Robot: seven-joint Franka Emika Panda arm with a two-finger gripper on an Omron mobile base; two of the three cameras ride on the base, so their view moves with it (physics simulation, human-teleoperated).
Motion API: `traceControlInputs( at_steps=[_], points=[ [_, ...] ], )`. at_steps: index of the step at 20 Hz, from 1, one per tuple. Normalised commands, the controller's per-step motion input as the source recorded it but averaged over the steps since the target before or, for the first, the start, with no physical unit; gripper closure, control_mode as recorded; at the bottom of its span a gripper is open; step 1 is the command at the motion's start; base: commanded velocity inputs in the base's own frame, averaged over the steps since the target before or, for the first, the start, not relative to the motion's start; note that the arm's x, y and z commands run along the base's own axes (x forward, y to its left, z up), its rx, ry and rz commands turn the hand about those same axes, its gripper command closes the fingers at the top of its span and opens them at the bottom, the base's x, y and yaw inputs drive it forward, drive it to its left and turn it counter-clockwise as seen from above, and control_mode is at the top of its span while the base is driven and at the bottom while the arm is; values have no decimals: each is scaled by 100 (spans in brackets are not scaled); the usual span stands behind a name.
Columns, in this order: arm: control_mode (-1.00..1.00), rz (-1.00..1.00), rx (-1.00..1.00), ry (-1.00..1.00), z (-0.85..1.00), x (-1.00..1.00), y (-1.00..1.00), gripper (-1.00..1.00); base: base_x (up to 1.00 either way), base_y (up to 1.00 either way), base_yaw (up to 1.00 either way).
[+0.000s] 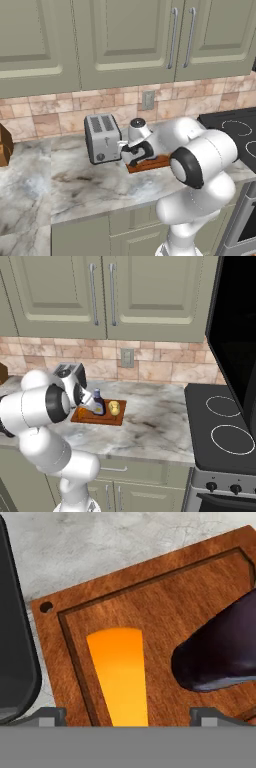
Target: Retrieve the reheated potato from the microwave, then place the potato, cheese, and condiment on the cutting board.
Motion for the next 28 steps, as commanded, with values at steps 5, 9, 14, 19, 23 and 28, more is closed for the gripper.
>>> traceControlInputs(
  at_steps=[5, 9, 14, 19, 23, 28],
  points=[
    [-100, -12, 0, 0, 47, -7, 1, -100, 0, 0, 0],
    [-100, -11, 0, 0, 52, -17, 0, -100, 0, 0, 0],
    [-100, -4, 0, 0, 46, -35, 0, -100, 0, 0, 0],
    [-100, 0, 0, 0, 42, -44, -3, -100, 0, 0, 0],
    [-100, 0, 1, 0, 30, -51, -14, -100, 0, 0, 0],
    [-100, 3, 0, 0, 11, -58, -19, -100, 0, 0, 0]
  ],
)
